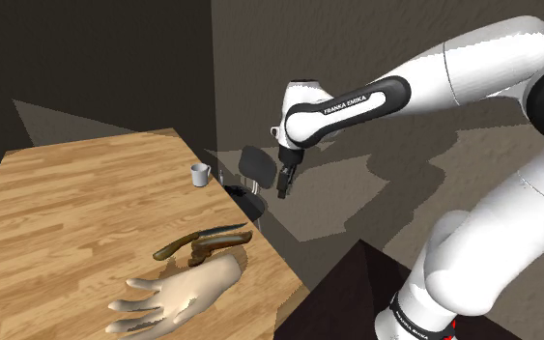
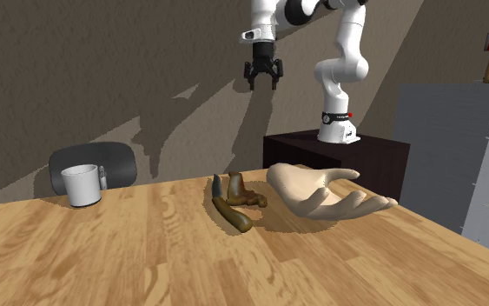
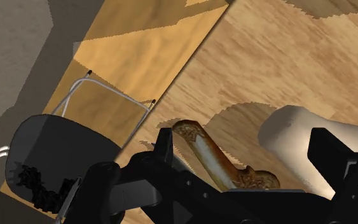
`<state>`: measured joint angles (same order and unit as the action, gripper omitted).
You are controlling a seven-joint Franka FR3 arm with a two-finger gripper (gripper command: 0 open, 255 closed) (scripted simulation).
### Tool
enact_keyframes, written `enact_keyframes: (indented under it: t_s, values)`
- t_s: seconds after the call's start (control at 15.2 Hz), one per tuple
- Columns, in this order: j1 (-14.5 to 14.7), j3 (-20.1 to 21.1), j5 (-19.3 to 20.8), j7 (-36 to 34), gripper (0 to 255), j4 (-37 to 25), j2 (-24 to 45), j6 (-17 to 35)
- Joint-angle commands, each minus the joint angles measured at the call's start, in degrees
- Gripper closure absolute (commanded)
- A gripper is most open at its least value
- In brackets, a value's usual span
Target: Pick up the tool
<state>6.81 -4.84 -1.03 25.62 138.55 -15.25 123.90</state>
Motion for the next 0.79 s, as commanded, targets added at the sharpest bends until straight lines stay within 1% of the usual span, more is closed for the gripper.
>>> enact_keyframes:
  t_s: [0.0,0.33,0.73]
  values:
    - [0.8,0.1,-0.3,2.0,0,-1.8,4.4,2.7]
    - [2.3,0.8,-1.1,6.9,0,-6.7,15.4,8.7]
    - [3.4,2.5,-1.3,11.9,0,-14.5,28.4,13.9]
